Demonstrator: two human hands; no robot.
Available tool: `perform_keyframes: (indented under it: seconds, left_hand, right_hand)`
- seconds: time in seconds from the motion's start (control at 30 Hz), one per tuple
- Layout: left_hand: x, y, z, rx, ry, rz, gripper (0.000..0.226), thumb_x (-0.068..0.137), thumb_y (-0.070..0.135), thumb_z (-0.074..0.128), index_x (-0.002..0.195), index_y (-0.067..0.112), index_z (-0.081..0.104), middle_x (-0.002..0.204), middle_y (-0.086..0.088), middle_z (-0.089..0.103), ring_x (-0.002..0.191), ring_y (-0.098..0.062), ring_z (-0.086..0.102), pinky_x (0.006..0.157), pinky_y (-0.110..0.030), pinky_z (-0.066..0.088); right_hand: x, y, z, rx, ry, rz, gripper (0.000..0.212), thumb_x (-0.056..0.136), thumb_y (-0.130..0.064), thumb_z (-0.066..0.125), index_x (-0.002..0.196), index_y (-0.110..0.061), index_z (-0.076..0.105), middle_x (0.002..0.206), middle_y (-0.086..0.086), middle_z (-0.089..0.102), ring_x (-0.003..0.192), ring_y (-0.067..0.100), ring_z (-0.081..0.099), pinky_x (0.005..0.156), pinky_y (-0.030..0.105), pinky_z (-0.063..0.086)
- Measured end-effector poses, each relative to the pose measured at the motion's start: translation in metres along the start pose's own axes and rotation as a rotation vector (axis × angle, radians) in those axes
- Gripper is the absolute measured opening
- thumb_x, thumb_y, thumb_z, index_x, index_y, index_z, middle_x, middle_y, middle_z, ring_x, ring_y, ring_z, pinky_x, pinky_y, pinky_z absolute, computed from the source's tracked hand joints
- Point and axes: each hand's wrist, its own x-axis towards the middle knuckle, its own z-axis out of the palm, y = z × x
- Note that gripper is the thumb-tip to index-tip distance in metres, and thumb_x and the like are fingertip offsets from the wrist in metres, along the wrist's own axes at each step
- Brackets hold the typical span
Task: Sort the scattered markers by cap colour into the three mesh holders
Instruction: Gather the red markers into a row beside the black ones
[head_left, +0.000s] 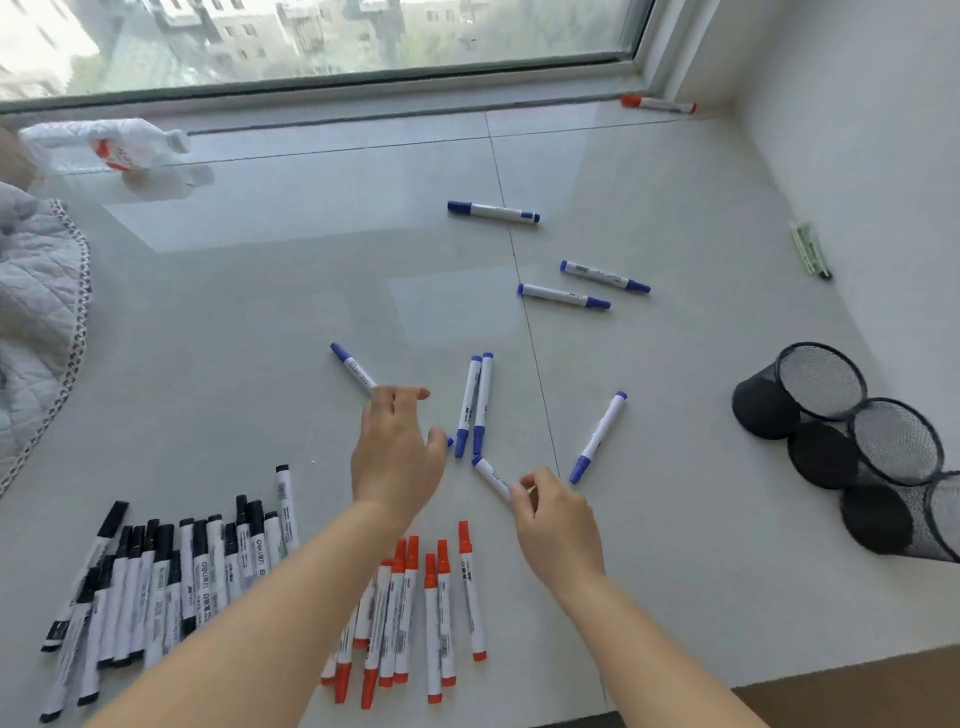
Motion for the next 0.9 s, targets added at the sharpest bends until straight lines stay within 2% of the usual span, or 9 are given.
perform_keyframes:
  seconds: [0.13,0.37,0.5,0.6,0.67,0.8,0.9]
  left_hand:
    - [0.067,0.059,0.021,0.021,-0.081,0.041,0.04,0.089,0.023,0.049,0.128,0.017,0.043,0.128,-0.002,0.038,0.113,-0.02,0.045,0.081,-0.03,0.043]
    - [0.212,0.148,0.08,0.086,-0.215,0.014,0.042,0.093,0.033,0.041,0.134,0.02,0.04,0.137,-0.001,0.041,0.125,-0.022,0.039,0.095,-0.038,0.038]
    - [0.282,0.188,0.117,0.21,-0.275,0.1,0.049,0.093,0.035,0.043,0.139,0.02,0.034,0.141,-0.003,0.038,0.127,-0.024,0.038,0.098,-0.038,0.037]
    - [0.32,0.207,0.139,0.343,-0.354,0.172,0.063,0.089,0.041,0.052,0.143,0.023,0.025,0.145,-0.004,0.033,0.13,-0.026,0.034,0.103,-0.041,0.037]
    - [0.342,0.219,0.148,0.388,-0.401,0.17,0.078,0.081,0.052,0.059,0.144,0.026,0.022,0.149,-0.005,0.023,0.136,-0.026,0.023,0.107,-0.043,0.034]
    - [0.374,0.24,0.165,0.407,-0.413,0.079,0.105,0.061,0.071,0.066,0.143,0.035,0.012,0.154,-0.005,0.003,0.143,-0.03,-0.001,0.106,-0.054,0.032]
    - [0.385,0.243,0.174,0.423,-0.434,0.031,0.114,0.053,0.074,0.067,0.143,0.04,0.006,0.155,-0.002,-0.002,0.143,-0.03,-0.006,0.105,-0.056,0.032]
  right_hand:
    - [0.074,0.007,-0.081,-0.004,0.114,-0.015,0.019,0.092,-0.027,0.045,0.079,-0.016,0.054,0.065,-0.006,0.052,0.071,0.021,0.051,0.058,0.028,0.035]
    - [0.23,0.037,-0.208,-0.246,0.157,-0.116,0.017,0.09,-0.024,0.045,0.089,-0.014,0.059,0.079,0.003,0.062,0.075,0.027,0.055,0.061,0.03,0.04]
    - [0.325,0.048,-0.25,-0.335,0.138,-0.121,0.018,0.089,-0.023,0.044,0.093,-0.016,0.06,0.084,0.002,0.059,0.079,0.025,0.053,0.063,0.028,0.037]
    - [0.388,0.049,-0.265,-0.323,0.13,-0.105,0.019,0.088,-0.02,0.043,0.095,-0.013,0.06,0.095,0.007,0.063,0.083,0.026,0.053,0.066,0.028,0.039]
    - [0.427,0.045,-0.273,-0.326,0.146,-0.117,0.02,0.088,-0.018,0.043,0.095,-0.012,0.061,0.1,0.009,0.063,0.083,0.025,0.051,0.067,0.027,0.037]
    - [0.498,0.041,-0.278,-0.322,0.183,-0.2,0.019,0.088,-0.018,0.044,0.095,-0.012,0.06,0.108,0.008,0.056,0.089,0.026,0.052,0.068,0.027,0.036]
    - [0.546,0.044,-0.28,-0.34,0.214,-0.213,0.022,0.089,-0.016,0.043,0.105,-0.011,0.058,0.118,0.008,0.049,0.101,0.028,0.051,0.073,0.03,0.037]
